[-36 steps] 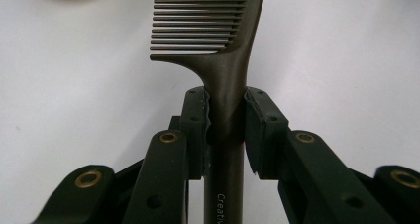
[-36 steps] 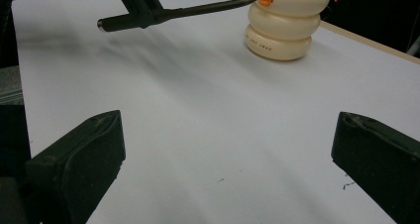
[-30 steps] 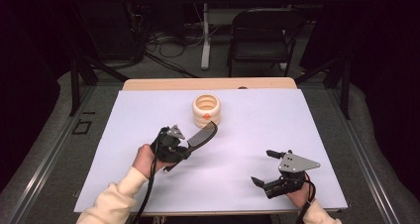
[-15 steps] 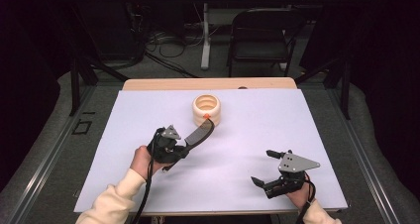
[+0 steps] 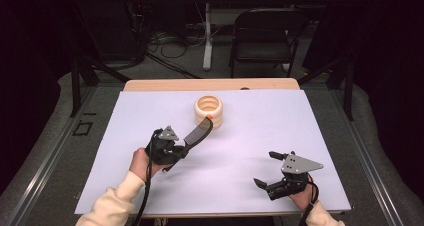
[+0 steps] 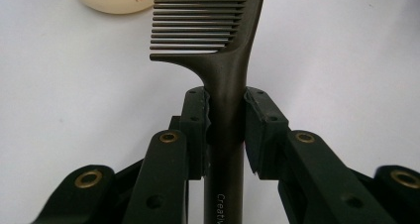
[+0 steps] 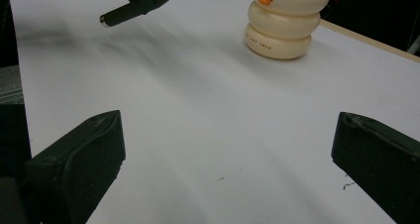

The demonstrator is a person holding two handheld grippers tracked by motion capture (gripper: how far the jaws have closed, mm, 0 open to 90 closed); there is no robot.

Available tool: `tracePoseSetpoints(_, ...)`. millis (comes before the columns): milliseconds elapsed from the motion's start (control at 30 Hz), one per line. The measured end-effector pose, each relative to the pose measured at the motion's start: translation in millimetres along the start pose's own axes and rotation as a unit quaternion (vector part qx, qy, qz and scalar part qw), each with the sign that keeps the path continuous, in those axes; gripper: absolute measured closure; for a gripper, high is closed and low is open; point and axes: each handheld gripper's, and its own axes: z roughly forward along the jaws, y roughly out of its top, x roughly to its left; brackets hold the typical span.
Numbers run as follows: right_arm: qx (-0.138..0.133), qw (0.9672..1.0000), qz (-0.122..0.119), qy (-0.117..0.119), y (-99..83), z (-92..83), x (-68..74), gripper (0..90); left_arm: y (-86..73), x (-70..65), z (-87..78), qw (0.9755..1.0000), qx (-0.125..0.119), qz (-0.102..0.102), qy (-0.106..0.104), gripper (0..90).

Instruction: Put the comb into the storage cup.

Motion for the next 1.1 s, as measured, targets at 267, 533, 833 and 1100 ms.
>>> tracePoseSetpoints(267, 0.000, 1.0000, -0.001, 0.000, 0.1, -0.2, 0.2, 0.0, -3.2, 1.5, -4.0, 0.9999, -0.013, -0.005, 0.009, 72.7)
tracePoseSetpoints(533, 0.000, 1.0000, -0.001, -0.001, 0.1, -0.3, 0.4, 0.0, -5.8, 3.9, -7.2, 0.9995, -0.025, -0.011, 0.016, 72.7)
tracePoseSetpoints(833, 0.000, 1.0000, -0.001, -0.001, 0.1, -0.3, 0.3, 0.0, -7.9, 9.1, -9.3, 0.9985, -0.043, -0.020, 0.028, 72.7)
tracePoseSetpoints(1100, 0.000, 1.0000, -0.001, -0.001, 0.0, 0.0, 0.3, 0.0, -9.1, 14.3, -9.1, 0.9975, -0.054, -0.027, 0.038, 72.7)
